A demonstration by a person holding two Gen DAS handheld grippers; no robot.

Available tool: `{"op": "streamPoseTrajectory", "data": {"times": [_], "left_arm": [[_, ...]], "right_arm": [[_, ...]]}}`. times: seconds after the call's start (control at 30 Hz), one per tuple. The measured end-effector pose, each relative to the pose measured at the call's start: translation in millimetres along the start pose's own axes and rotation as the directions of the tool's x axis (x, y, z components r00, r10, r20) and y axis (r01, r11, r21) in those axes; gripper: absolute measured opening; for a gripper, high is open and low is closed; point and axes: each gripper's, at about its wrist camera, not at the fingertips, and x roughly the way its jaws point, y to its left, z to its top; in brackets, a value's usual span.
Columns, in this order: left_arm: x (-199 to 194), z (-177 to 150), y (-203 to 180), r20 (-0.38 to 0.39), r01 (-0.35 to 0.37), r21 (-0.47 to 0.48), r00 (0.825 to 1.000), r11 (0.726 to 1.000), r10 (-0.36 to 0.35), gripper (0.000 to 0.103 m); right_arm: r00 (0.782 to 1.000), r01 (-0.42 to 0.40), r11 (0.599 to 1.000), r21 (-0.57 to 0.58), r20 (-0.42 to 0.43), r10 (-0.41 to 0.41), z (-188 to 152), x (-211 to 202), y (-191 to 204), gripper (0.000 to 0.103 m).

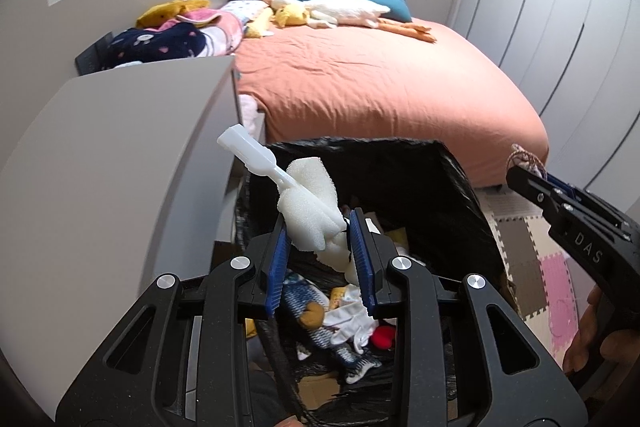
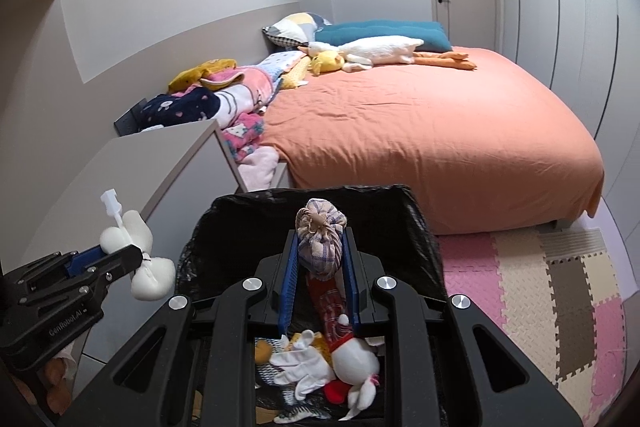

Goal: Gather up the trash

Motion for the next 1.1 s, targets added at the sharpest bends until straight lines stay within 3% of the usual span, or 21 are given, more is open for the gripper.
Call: {"op": "streamPoseTrajectory", "data": {"times": [0.27, 0.3, 0.33, 0.37, 0.4, 0.47, 0.67, 1.1], "left_arm": [[14, -6, -13, -0.040, -0.004, 0.045, 0.999, 0.999, 0.006, 0.036], [14, -6, -13, -0.043, -0.010, 0.048, 0.999, 0.999, 0.012, 0.045], [15, -5, -13, -0.048, -0.021, 0.050, 0.999, 0.999, 0.024, 0.054], [15, -5, -13, -0.048, -0.032, 0.050, 0.998, 0.998, 0.035, 0.073], [13, -4, -13, -0.028, -0.053, 0.053, 0.998, 0.997, 0.054, 0.084], [8, -3, -14, 0.008, -0.076, 0.065, 0.997, 0.995, 0.076, 0.091], [9, 0, -9, -0.003, -0.061, 0.034, 0.998, 0.998, 0.061, 0.096], [10, 0, -8, -0.013, -0.065, 0.021, 0.998, 0.998, 0.065, 0.096]], "right_arm": [[1.000, 0.017, 0.999, 0.041, -0.009, -0.016, -2, 1, -18, 0.022], [1.000, 0.012, 0.999, 0.050, -0.009, -0.011, -2, 1, -19, 0.032], [1.000, 0.010, 0.998, 0.069, -0.008, -0.009, -2, 1, -22, 0.052], [1.000, 0.006, 0.996, 0.091, 0.001, -0.007, -1, -1, -25, 0.062], [1.000, 0.005, 0.994, 0.105, 0.012, -0.006, -1, -3, -28, 0.071], [1.000, 0.009, 0.993, 0.114, 0.026, -0.012, 0, -7, -30, 0.072], [0.999, 0.011, 0.994, 0.113, 0.028, -0.014, 0, -8, -32, 0.074], [1.000, 0.010, 0.994, 0.104, 0.017, -0.012, -1, -6, -31, 0.074]]}}
